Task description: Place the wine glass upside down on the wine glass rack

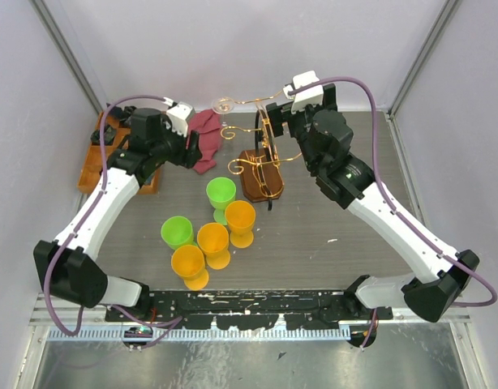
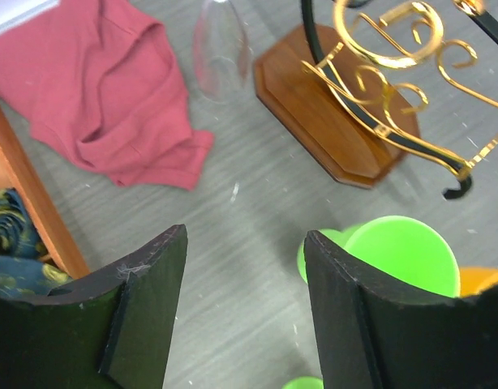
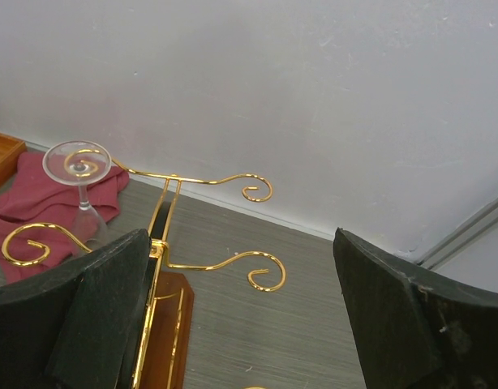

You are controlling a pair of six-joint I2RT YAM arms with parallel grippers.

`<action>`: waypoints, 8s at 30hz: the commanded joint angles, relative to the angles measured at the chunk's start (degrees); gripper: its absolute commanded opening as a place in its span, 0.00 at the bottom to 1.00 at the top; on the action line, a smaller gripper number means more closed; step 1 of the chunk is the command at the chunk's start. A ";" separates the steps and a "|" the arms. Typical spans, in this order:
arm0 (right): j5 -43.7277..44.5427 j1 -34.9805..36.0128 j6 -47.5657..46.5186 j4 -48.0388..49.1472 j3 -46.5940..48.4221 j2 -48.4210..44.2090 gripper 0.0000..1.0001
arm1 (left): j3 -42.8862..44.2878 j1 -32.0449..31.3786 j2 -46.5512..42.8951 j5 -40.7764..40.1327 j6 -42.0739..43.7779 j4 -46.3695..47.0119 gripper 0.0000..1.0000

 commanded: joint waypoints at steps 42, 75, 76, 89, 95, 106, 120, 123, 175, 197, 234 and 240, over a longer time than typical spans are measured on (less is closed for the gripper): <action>1.24 0.22 5.52 1.97 -0.94 -1.33 1.00 | -3.15 -9.88 6.56 -2.20 -1.20 -7.01 0.09; -3.36 0.27 13.09 -1.07 11.14 7.03 1.00 | 1.94 -9.79 -23.59 -36.06 7.69 -2.11 0.00; -3.37 0.23 13.92 -1.52 11.48 6.96 1.00 | 3.11 -9.77 -23.62 -36.58 9.11 -1.35 0.00; -4.14 0.19 20.77 -3.84 12.38 6.54 1.00 | 8.38 -9.78 -20.71 -35.80 23.14 16.82 0.00; -6.45 0.20 24.68 -3.76 14.38 6.99 1.00 | 5.29 -9.85 -19.24 -30.07 26.01 31.43 0.00; -12.87 -2.72 33.25 -3.18 17.80 7.69 1.00 | -3.45 -9.86 -15.03 -24.31 29.43 62.40 0.00; -48.37 -17.01 73.23 13.98 15.89 10.87 0.89 | -12.31 -9.87 -13.90 -22.65 19.29 78.26 0.00; -51.61 -17.04 77.76 17.27 16.05 12.32 0.88 | -13.72 -9.88 -13.76 -18.66 14.70 79.54 0.00; -50.52 -11.11 102.37 44.27 25.80 35.31 0.66 | -12.21 -11.11 -5.54 -13.18 8.16 85.65 0.00; -49.63 -11.11 103.45 46.35 27.25 37.49 0.39 | -13.51 -11.70 -6.06 -12.31 6.16 85.71 0.00; -50.17 -16.57 88.47 35.05 29.70 33.67 0.01 | -22.68 -13.29 -13.75 -7.94 8.37 74.15 0.41; -50.11 -20.63 80.41 28.92 31.98 32.48 0.01 | -26.17 -13.30 -17.15 -8.38 9.75 66.45 0.55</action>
